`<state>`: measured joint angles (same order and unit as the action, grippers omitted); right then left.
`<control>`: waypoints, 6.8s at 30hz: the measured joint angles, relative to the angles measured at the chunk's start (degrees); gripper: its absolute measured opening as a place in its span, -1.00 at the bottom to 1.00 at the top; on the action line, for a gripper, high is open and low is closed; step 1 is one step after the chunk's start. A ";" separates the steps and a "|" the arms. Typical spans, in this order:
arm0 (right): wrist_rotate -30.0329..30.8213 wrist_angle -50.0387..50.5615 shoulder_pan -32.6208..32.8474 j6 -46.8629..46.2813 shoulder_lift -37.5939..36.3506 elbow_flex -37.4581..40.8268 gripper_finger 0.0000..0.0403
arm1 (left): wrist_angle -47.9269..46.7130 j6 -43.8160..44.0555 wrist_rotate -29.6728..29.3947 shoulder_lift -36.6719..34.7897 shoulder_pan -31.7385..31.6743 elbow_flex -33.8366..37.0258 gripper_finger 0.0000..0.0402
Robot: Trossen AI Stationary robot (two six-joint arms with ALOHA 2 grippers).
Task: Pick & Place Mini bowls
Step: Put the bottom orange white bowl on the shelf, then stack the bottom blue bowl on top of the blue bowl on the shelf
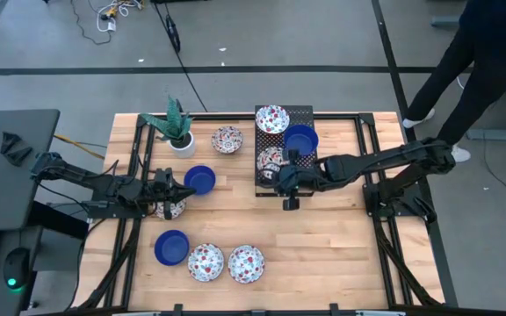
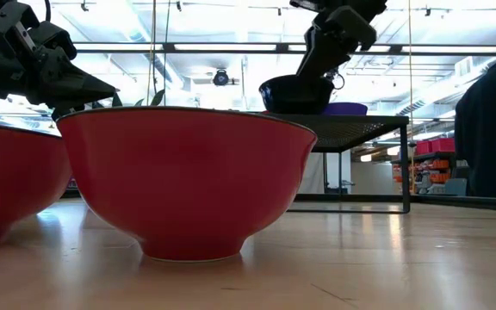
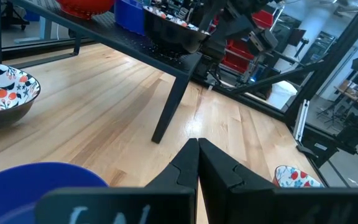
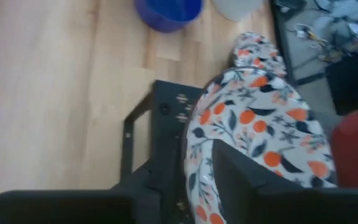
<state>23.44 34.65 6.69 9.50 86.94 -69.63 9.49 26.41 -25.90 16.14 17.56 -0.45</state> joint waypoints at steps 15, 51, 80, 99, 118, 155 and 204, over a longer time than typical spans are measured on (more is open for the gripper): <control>3.03 -4.20 6.85 -6.23 -1.94 0.00 -0.16 | 0.10 -0.02 0.03 0.00 0.00 0.00 -0.94; 15.85 -56.09 42.21 -46.99 -2.40 39.34 -0.87 | -35.70 5.08 -0.73 66.70 23.37 -59.07 -0.97; 19.66 -58.02 36.97 -37.11 -2.40 39.39 -0.88 | -60.77 41.93 11.31 76.52 41.16 -59.02 -0.38; 19.65 -58.86 36.94 -37.49 -2.40 39.39 -0.88 | -57.71 41.44 9.81 76.50 41.11 -58.73 -0.48; 19.63 -58.84 36.94 -37.27 -2.40 39.41 -0.88 | -56.64 42.25 14.11 79.88 36.85 -58.69 -0.49; 19.12 -59.53 36.94 -36.93 -2.40 39.41 -0.88 | -81.65 23.93 8.25 79.76 25.05 -81.40 -0.98; -11.93 -20.46 25.58 -5.62 -2.50 12.13 -0.11 | -29.25 -25.64 14.37 93.70 8.07 -79.71 -0.97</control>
<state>11.50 14.20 32.27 3.88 84.44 -57.49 -19.76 0.78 -11.53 109.84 25.63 -80.16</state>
